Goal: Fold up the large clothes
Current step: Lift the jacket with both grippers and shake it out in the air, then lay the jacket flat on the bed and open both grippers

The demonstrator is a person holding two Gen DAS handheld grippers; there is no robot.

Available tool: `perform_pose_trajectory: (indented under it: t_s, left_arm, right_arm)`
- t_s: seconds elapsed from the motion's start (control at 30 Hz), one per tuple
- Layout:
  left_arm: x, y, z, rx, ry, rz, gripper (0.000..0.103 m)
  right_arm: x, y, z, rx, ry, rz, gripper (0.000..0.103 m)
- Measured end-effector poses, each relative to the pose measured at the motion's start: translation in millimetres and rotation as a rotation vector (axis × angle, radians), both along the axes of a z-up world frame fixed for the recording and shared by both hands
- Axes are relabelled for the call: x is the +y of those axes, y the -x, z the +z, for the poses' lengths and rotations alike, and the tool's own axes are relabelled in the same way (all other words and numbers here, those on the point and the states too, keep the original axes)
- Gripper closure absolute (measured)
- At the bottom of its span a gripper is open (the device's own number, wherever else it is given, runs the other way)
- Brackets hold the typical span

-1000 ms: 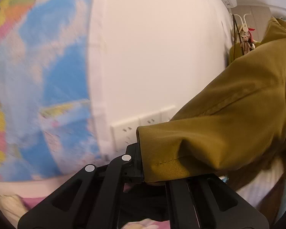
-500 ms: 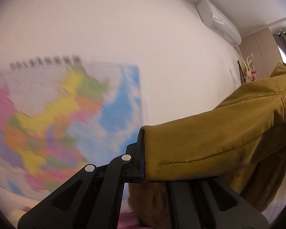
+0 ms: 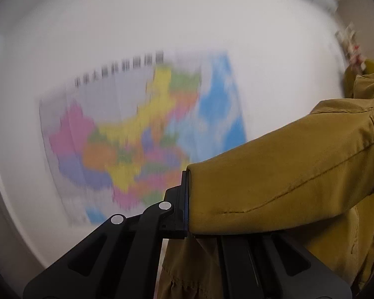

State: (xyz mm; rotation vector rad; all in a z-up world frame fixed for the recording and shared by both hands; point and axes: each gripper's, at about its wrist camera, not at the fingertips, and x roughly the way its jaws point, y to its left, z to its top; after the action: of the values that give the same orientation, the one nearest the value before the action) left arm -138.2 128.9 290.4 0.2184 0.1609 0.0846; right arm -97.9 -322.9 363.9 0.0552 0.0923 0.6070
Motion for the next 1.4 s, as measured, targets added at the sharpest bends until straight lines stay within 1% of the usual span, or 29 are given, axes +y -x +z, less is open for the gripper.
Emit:
perform_pose_trajectory:
  t_s: [0.1,0.17,0.2,0.23,0.27,0.33,0.4,0.47,0.5,0.63,0.67,0.7,0.77,0.8,0.83,0.87,0.9,0.93,0.97,1.0,1.07,1.1,1.17,1.2,1.27,1.3,1.33,1.37,1.4]
  left_arm:
    - [14.0,-65.2,-50.2,0.172,0.012,0.06,0.101]
    - [23.7,-110.9,-96.3,0.309,0.023,0.095,0.101]
    - [30.1,-141.8,-127.7,0.388,0.017,0.14,0.101]
    - [38.8,-170.5,-158.3,0.462,0.035,0.174,0.101]
    - [44.4,-187.8,-178.5,0.51,0.055,0.179,0.101]
    - [57.2,-230.5,-234.9,0.633,0.062,0.226,0.101]
    - [66.4,-252.7,-265.3,0.707,0.095,0.232,0.101]
    - [73.4,-265.2,-279.0,0.736,0.1,0.235,0.101]
    - [78.8,-271.7,-282.1,0.753,0.113,0.23,0.101]
    - [95.1,-293.5,-281.5,0.807,0.191,0.186,0.1]
    - [98.5,-297.4,-281.5,0.817,0.208,0.19,0.097]
    - [99.8,-298.9,-281.2,0.831,0.225,0.2,0.092]
    - [107.0,-313.7,-287.8,0.884,0.27,0.202,0.089]
    - [110.7,-322.5,-293.6,0.912,0.285,0.206,0.087]
    - [112.6,-327.2,-297.3,0.929,0.291,0.21,0.086]
    - [112.9,-331.1,-300.2,0.944,0.286,0.205,0.083]
    - [113.0,-331.6,-299.9,0.945,0.281,0.188,0.075]
    - [112.9,-330.2,-297.5,0.944,0.288,0.161,0.068]
    - [113.5,-325.8,-293.0,0.936,0.298,0.134,0.056]
    - [113.9,-320.9,-288.3,0.917,0.288,0.13,0.044]
    - [110.5,-300.9,-270.1,0.848,0.244,0.085,0.037]
    - [108.5,-292.6,-263.6,0.827,0.239,0.057,0.037]
    - [98.1,-270.4,-248.5,0.781,0.21,-0.028,0.036]
    - [87.4,-259.7,-245.2,0.763,0.176,-0.071,0.032]
    - [68.4,-250.8,-247.3,0.751,0.104,-0.148,0.029]
    - [57.4,-251.6,-252.7,0.772,0.082,-0.183,0.029]
    - [46.6,-255.4,-261.2,0.804,0.065,-0.205,0.029]
    - [41.3,-262.8,-267.1,0.829,0.059,-0.212,0.034]
    - [36.3,-273.8,-280.7,0.874,0.065,-0.219,0.044]
  right_arm:
    - [19.5,-76.6,-44.2,0.172,0.006,0.007,0.099]
    - [37.2,-136.5,-92.0,0.314,0.021,-0.008,0.099]
    - [49.1,-170.9,-124.3,0.398,0.048,-0.013,0.099]
    - [54.6,-190.2,-145.2,0.448,0.068,-0.036,0.099]
    - [63.6,-215.5,-175.6,0.527,0.076,-0.054,0.099]
    - [81.1,-253.0,-223.1,0.639,0.135,-0.077,0.099]
    - [95.2,-271.9,-257.5,0.72,0.162,-0.077,0.099]
    - [110.5,-289.0,-286.2,0.748,0.227,-0.101,0.099]
    - [114.7,-295.3,-290.2,0.758,0.234,-0.096,0.099]
    - [107.7,-321.7,-285.6,0.807,0.157,-0.096,0.099]
    - [102.9,-328.2,-285.7,0.818,0.136,-0.102,0.099]
    - [97.5,-339.1,-289.4,0.859,0.1,-0.102,0.098]
    - [92.2,-356.9,-304.7,0.928,0.083,-0.11,0.096]
    - [92.7,-363.8,-313.9,0.958,0.098,-0.129,0.09]
    - [95.2,-368.3,-325.6,0.979,0.142,-0.158,0.08]
    - [99.2,-369.4,-332.4,0.972,0.203,-0.192,0.071]
    - [101.9,-367.1,-333.2,0.945,0.245,-0.227,0.055]
    - [105.3,-363.3,-330.8,0.92,0.259,-0.234,0.052]
    - [106.9,-358.0,-326.2,0.888,0.273,-0.226,0.051]
    - [108.8,-350.0,-318.2,0.845,0.293,-0.207,0.046]
    - [113.7,-334.7,-305.0,0.757,0.355,-0.196,0.037]
    - [115.9,-328.6,-299.6,0.716,0.382,-0.19,0.029]
    - [127.4,-312.3,-287.1,0.612,0.441,-0.15,0.024]
    - [134.3,-308.3,-283.9,0.58,0.47,-0.123,0.02]
    - [155.0,-304.0,-287.8,0.52,0.569,-0.102,0.019]
    - [167.9,-306.2,-296.3,0.502,0.647,-0.114,0.019]
    - [173.4,-310.5,-302.9,0.5,0.689,-0.122,0.022]
    - [178.9,-315.9,-309.9,0.498,0.722,-0.137,0.026]
    - [182.0,-320.8,-315.0,0.506,0.744,-0.14,0.051]
